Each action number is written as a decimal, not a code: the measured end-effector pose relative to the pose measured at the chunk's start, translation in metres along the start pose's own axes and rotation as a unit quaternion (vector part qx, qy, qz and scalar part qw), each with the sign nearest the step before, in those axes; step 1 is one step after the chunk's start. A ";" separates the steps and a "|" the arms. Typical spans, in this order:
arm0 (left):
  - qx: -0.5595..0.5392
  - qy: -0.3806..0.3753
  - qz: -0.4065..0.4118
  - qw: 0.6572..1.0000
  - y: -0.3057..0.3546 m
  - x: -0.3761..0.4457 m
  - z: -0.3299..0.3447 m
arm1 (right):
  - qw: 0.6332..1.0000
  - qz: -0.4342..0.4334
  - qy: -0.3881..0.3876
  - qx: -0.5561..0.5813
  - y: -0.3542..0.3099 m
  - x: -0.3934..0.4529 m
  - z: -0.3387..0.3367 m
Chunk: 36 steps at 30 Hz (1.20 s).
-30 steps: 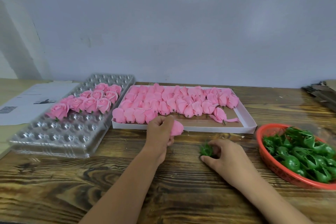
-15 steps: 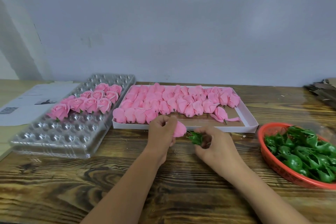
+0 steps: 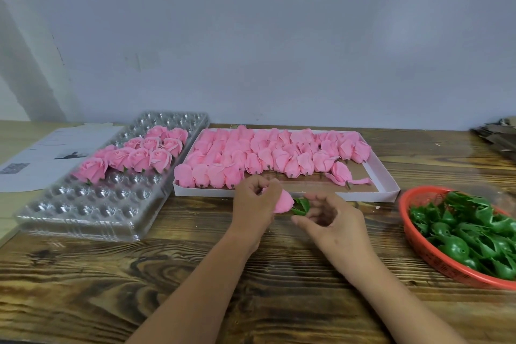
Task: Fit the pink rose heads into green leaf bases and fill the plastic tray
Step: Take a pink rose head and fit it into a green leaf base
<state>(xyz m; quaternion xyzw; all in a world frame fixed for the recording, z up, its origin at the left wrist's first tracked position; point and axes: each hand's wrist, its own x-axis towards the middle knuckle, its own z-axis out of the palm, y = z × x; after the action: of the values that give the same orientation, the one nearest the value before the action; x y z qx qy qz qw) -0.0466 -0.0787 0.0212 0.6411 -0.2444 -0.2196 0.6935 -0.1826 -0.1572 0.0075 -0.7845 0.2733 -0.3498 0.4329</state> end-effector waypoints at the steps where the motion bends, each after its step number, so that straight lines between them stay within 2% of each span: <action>1: -0.007 0.001 -0.005 1.000 0.000 0.000 0.000 | 1.000 -0.004 0.003 -0.005 0.000 0.000 0.000; 6: -0.029 0.012 -0.040 0.999 -0.001 0.001 0.001 | 0.999 -0.022 0.009 -0.040 -0.003 -0.001 -0.002; 14: -0.043 0.013 -0.039 0.998 0.001 0.000 0.001 | 0.993 -0.030 0.016 -0.109 0.000 -0.001 -0.003; 23: -0.028 -0.013 -0.028 0.999 -0.002 -0.003 0.004 | 0.997 -0.053 0.008 -0.063 -0.010 -0.005 0.000; 36: -0.073 -0.027 -0.077 0.994 -0.004 0.002 0.002 | 0.999 -0.028 -0.006 0.044 -0.002 -0.005 0.003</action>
<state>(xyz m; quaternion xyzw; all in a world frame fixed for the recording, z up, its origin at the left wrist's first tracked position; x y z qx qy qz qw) -0.0463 -0.0818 0.0174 0.5992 -0.1964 -0.3066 0.7130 -0.1832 -0.1511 0.0062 -0.7743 0.2329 -0.3688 0.4585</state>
